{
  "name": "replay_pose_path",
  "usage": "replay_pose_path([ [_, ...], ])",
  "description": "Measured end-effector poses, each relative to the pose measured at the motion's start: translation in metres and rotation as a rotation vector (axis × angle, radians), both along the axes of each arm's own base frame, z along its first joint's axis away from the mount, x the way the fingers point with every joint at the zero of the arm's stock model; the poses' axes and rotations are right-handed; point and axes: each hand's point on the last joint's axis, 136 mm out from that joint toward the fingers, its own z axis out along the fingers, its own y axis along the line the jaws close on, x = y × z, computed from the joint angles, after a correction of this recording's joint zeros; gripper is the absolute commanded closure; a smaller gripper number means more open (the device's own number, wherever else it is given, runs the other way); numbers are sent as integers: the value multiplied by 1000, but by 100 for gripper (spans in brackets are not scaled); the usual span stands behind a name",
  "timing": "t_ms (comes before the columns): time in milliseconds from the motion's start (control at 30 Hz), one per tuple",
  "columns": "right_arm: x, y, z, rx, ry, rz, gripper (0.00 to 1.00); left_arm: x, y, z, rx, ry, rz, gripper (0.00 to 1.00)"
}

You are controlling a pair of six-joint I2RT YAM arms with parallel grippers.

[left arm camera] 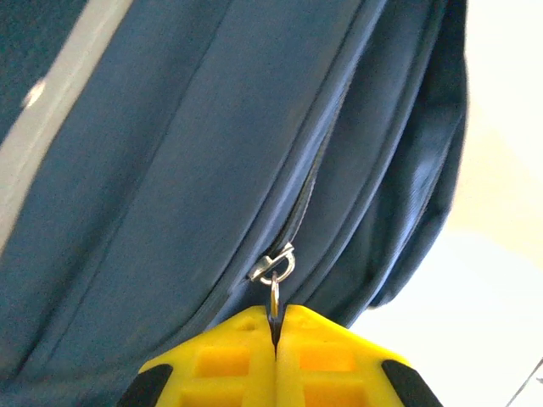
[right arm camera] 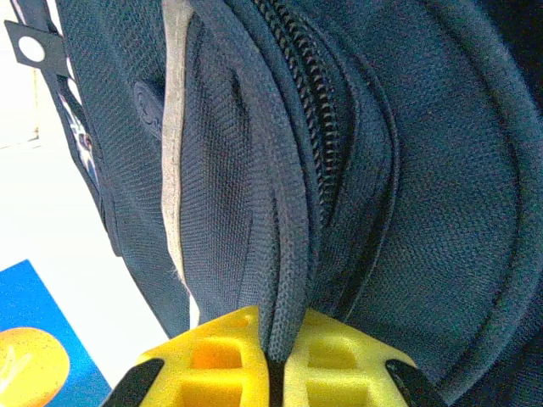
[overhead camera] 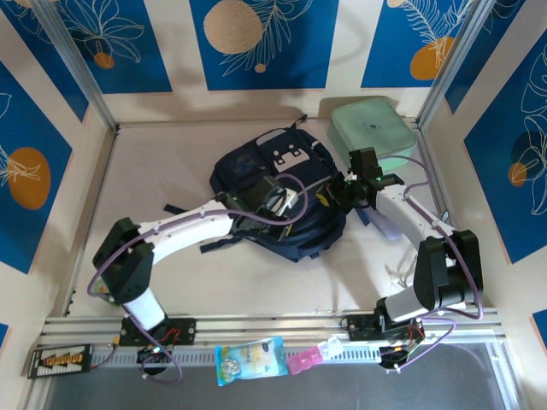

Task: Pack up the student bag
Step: Unzip the student bag at the top-center of the table.

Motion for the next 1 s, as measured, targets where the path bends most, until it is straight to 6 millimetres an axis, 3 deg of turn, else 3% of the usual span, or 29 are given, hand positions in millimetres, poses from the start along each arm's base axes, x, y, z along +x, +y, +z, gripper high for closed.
replay_pose_path([
  [167, -2, 0, 0, -8, 6, 12, 93, -1, 37, -5, 74, -37, 61, 100],
  [367, 1, 2, 3, -29, -8, 43, 93, 27, 76, -7, 121, -56, 162, 100],
  [600, 13, 8, 3, -55, -37, 99, 92, 58, 92, -15, 150, -62, 194, 100],
  [733, 21, 21, 3, -55, -57, 171, 91, 63, 103, -14, 152, -75, 216, 100],
  [867, 28, 54, 3, -44, -84, 288, 89, 62, 131, -9, 139, -101, 289, 100],
  [900, 30, 62, 3, -42, -92, 312, 87, 61, 138, -9, 138, -103, 310, 96],
  [1000, 33, 86, 4, -44, -127, 377, 60, 55, 164, -11, 153, -90, 377, 66],
])
